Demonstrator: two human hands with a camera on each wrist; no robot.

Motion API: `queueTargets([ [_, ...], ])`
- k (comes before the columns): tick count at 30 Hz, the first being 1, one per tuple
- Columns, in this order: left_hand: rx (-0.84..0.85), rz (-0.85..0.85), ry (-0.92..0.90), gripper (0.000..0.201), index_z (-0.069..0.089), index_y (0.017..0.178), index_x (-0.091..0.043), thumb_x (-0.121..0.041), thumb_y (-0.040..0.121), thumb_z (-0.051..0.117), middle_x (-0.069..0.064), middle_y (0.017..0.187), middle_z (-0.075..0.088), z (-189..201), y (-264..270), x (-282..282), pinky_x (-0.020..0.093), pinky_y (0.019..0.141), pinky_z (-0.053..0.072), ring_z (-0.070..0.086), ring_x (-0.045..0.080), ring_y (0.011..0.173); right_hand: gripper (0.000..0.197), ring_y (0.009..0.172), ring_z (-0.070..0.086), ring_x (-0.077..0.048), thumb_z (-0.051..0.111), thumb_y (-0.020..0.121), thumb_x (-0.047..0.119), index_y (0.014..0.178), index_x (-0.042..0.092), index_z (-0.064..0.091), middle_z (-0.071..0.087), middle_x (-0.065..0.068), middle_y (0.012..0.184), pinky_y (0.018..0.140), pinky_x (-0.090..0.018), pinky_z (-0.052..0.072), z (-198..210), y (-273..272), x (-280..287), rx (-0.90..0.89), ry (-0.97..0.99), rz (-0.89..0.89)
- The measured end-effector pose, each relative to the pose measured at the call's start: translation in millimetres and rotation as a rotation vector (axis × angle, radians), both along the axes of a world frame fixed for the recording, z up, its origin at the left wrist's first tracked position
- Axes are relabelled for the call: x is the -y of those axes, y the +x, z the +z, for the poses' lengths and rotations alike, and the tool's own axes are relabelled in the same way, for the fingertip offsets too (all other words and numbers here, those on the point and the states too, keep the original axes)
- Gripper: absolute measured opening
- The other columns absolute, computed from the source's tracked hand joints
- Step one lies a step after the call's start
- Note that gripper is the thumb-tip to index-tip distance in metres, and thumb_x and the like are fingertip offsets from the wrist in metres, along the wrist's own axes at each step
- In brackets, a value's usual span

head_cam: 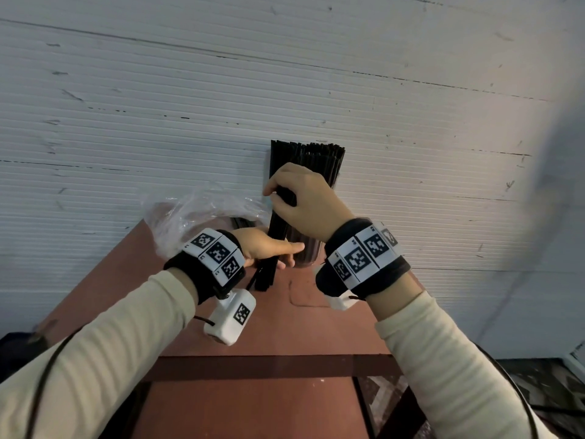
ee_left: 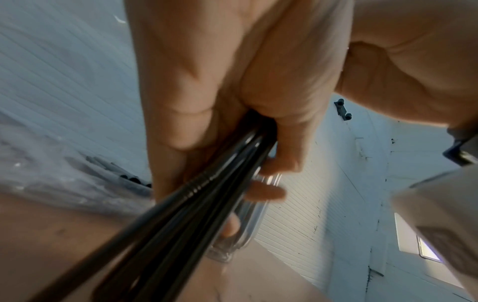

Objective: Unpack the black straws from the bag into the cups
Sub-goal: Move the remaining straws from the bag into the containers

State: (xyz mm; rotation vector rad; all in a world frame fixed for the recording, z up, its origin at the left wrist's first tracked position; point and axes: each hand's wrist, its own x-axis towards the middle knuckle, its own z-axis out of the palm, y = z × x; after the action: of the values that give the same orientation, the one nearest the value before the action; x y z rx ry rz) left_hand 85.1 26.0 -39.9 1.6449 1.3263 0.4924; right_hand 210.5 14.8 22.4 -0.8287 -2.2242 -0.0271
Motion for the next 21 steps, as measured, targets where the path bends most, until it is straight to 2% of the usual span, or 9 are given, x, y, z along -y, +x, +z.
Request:
queueTargets([
  [4,0.055,0.059,0.067,0.057,0.044,0.058,-0.017,-0.07,0.076,0.056,-0.004,0.053,0.051,1,0,3,0.047,0.105,0.042,0.059,0.021,0.077,0.022,0.096,0.058,-0.01,0.064,0.086,0.012,0.108,0.008,0.067,0.064,-0.003,0.105,0.09,-0.024,0.047,11,5,6,-0.035,0.037,0.018],
  [7,0.091,0.018,0.154,0.061,0.038,0.052,-0.018,-0.068,0.086,0.046,-0.004,0.049,0.046,11,-1,11,0.045,0.106,0.039,0.056,0.017,0.069,0.057,0.106,0.052,-0.004,0.073,0.082,0.035,0.132,0.018,0.051,0.055,0.002,0.125,0.092,-0.016,0.045,23,18,17,-0.196,0.034,-0.017],
  [10,0.168,-0.169,0.181,0.053,0.039,0.056,-0.015,-0.053,0.092,0.044,0.002,0.054,0.04,28,2,30,0.036,0.09,0.05,0.048,0.014,0.056,0.076,0.11,0.045,-0.004,0.078,0.071,0.052,0.134,0.025,0.045,0.045,0.008,0.122,0.091,-0.015,0.041,22,28,25,-0.232,-0.126,-0.058],
  [12,0.139,-0.291,0.206,0.042,0.046,0.062,-0.012,-0.032,0.099,0.047,0.006,0.06,0.043,39,5,41,0.027,0.073,0.049,0.045,0.015,0.057,0.076,0.118,0.043,-0.008,0.077,0.064,0.062,0.129,0.032,0.049,0.043,0.008,0.122,0.099,-0.027,0.041,13,30,24,-0.104,-0.32,-0.045],
  [13,0.128,-0.314,0.239,0.035,0.05,0.067,-0.008,-0.023,0.099,0.049,0.008,0.063,0.045,42,6,43,0.022,0.067,0.046,0.045,0.015,0.059,0.073,0.116,0.046,-0.009,0.076,0.063,0.065,0.125,0.034,0.053,0.047,0.007,0.118,0.097,-0.029,0.043,7,30,22,-0.035,-0.388,-0.016],
  [14,0.115,-0.343,0.273,0.028,0.054,0.073,-0.004,-0.018,0.098,0.052,0.011,0.067,0.047,43,7,43,0.018,0.063,0.044,0.046,0.016,0.061,0.065,0.105,0.051,-0.006,0.076,0.066,0.062,0.12,0.032,0.058,0.053,0.007,0.107,0.09,-0.026,0.045,2,29,21,0.004,-0.422,0.032],
  [16,0.142,-0.382,0.217,0.02,0.056,0.082,-0.002,-0.02,0.091,0.063,0.014,0.073,0.048,41,11,42,0.019,0.062,0.044,0.047,0.016,0.063,0.04,0.077,0.055,-0.002,0.078,0.077,0.041,0.109,0.02,0.067,0.055,0.007,0.08,0.07,-0.021,0.046,-3,29,22,-0.007,-0.418,0.119],
  [19,0.262,-0.346,0.224,0.019,0.056,0.082,-0.006,-0.019,0.085,0.07,0.006,0.064,0.054,28,17,28,0.024,0.059,0.046,0.051,0.011,0.056,0.012,0.075,0.062,-0.008,0.073,0.084,0.021,0.09,0.011,0.071,0.064,0.002,0.078,0.072,-0.027,0.053,-1,33,20,-0.067,-0.364,0.158],
  [21,0.322,-0.297,0.324,0.022,0.054,0.09,-0.012,-0.014,0.082,0.075,0.002,0.067,0.06,28,21,22,0.026,0.061,0.049,0.057,0.012,0.062,0.009,0.073,0.064,-0.013,0.07,0.087,0.013,0.084,0.005,0.068,0.067,-0.005,0.076,0.07,-0.027,0.053,6,37,19,-0.083,-0.335,0.165],
])
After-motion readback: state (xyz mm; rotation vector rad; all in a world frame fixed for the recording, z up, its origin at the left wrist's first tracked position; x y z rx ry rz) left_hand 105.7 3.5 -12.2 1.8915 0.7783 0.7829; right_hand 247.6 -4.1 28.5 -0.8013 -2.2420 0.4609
